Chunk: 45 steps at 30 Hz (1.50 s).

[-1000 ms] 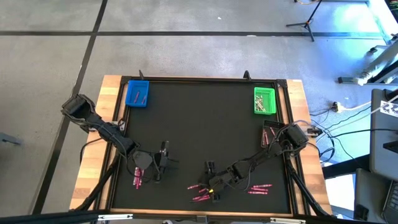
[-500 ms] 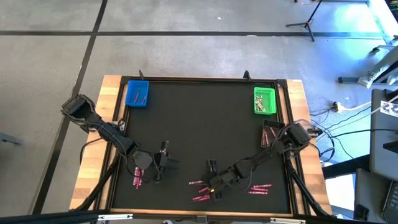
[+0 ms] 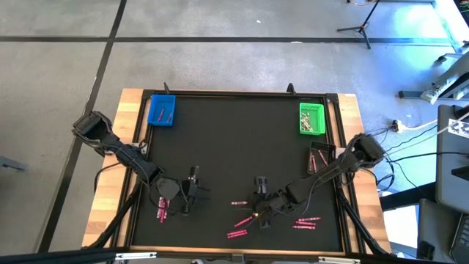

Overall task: Sort crayons
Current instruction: Put the pink crayon into the black bin

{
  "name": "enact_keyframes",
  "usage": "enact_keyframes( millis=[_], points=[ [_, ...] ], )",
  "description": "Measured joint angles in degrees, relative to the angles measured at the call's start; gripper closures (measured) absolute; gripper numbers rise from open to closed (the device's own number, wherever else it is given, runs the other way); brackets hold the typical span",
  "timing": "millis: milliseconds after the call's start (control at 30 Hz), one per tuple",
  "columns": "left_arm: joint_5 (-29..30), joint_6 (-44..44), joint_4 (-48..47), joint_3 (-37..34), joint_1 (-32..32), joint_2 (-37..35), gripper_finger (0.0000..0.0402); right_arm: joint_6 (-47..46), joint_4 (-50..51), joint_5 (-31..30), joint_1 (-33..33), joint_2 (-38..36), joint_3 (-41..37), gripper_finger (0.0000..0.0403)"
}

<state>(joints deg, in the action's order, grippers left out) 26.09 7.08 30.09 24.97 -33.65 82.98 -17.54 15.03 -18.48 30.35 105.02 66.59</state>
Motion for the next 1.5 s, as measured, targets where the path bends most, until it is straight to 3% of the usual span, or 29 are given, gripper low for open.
enact_keyframes(
  millis=[333, 733, 967, 1233, 1500],
  points=[
    [0.0, -0.05, -0.02, 0.0, 0.0, 0.0, 0.0282, -5.5, 13.36, 0.82, 0.04, -8.0, 0.02, 0.0378],
    [0.0, -0.01, -0.07, 0.0, 0.0, 0.0, 0.0282, -22.2, 36.3, -8.71, 1.28, -14.54, 0.07, 0.0377],
    [0.0, 0.01, -0.11, 0.0, 0.0, 0.0, 0.0282, -37.41, 50.08, -14.97, 5.55, -19.21, -1.97, 0.0377],
    [0.0, -0.06, -0.09, 0.0, -0.02, 0.0, 0.0282, -60.36, 57.58, -14.35, 9.77, -29.53, -13.02, 0.0377],
    [0.02, -0.14, -0.07, 0.0, 0.15, 0.0, 0.0282, -79.21, 59.4, -9.18, 11.04, -37.6, -23.48, 0.0377]
  ],
)
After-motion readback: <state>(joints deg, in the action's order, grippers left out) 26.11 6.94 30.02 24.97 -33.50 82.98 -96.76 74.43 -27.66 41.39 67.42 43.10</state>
